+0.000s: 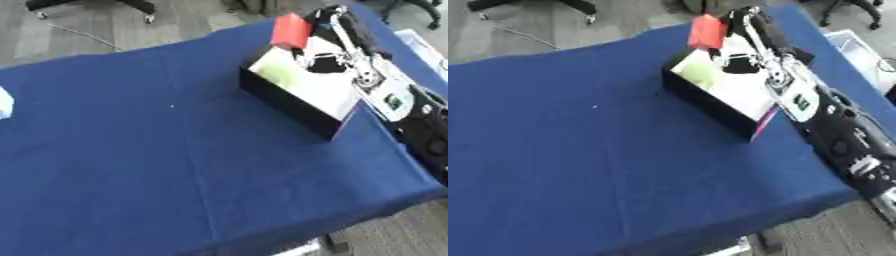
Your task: Pick up the objects with one hand, pass them to the other hand, and then place them into the box on the other side of the table.
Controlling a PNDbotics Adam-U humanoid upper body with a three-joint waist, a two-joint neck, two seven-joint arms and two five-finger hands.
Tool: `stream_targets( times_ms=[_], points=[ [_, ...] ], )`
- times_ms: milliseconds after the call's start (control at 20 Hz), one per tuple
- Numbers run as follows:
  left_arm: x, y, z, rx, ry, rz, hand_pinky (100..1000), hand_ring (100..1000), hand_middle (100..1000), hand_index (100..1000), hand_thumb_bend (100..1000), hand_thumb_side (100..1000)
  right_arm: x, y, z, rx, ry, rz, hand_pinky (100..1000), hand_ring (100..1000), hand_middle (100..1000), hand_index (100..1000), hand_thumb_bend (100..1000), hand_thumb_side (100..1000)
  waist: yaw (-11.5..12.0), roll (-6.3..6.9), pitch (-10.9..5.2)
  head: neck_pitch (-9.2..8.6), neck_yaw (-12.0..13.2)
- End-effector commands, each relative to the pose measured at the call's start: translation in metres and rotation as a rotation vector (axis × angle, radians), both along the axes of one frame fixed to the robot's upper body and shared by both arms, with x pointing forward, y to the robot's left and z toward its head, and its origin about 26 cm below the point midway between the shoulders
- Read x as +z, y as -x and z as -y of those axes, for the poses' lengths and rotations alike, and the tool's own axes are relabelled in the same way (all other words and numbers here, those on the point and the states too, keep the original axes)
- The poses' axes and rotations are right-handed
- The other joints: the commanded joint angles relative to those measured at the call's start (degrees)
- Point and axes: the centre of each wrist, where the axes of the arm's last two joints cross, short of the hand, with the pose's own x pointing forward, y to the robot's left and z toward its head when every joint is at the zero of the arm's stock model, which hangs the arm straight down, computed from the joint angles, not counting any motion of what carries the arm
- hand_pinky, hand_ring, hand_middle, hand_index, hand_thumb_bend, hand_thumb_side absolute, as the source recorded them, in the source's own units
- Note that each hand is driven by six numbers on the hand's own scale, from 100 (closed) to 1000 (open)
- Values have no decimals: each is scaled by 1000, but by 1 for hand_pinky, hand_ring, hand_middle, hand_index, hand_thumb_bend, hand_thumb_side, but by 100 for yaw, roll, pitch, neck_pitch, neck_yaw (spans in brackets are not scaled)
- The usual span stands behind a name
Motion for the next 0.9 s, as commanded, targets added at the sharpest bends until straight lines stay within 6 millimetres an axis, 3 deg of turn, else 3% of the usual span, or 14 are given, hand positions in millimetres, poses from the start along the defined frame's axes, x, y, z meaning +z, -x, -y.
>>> stream_targets(
  times_ms=[50, 150, 200, 300, 450, 600, 900],
  points=[
    [7, 2, -2, 6, -12, 22, 797, 581, 631, 756, 100, 760, 14, 4, 30, -61, 88, -87, 860, 875, 701, 986, 100, 381, 10, -55, -126, -15, -40],
    [6, 3, -2, 7, -17, 17, 797, 581, 632, 757, 100, 760, 22, 7, 36, -34, 184, -167, 881, 900, 765, 1000, 100, 492, 0, -79, -133, -15, -34],
    [6, 3, -2, 8, -18, 15, 798, 582, 632, 757, 100, 762, 27, 8, 37, -26, 225, -190, 906, 930, 823, 1000, 206, 548, -5, -86, -135, -15, -30],
    [5, 3, -3, 11, -22, 9, 798, 582, 633, 758, 100, 765, 36, 12, 38, -4, 299, -239, 954, 994, 918, 1000, 306, 594, -17, -95, -140, -15, -14],
    [3, 3, -4, 20, -30, 0, 799, 582, 634, 759, 100, 767, 55, 18, 36, 18, 404, -288, 978, 1000, 989, 1000, 420, 589, -41, -100, -146, -15, 10],
    [2, 3, -7, 36, -39, -4, 799, 583, 634, 760, 100, 769, 75, 25, 28, 33, 540, -317, 984, 1000, 1000, 1000, 584, 517, -75, -108, -152, -15, 27],
    [-1, 3, -10, 57, -44, -10, 800, 583, 634, 760, 100, 770, 103, 39, 0, 76, 724, -268, 974, 1000, 1000, 1000, 563, 419, -132, -102, -153, -15, 45]
  ],
)
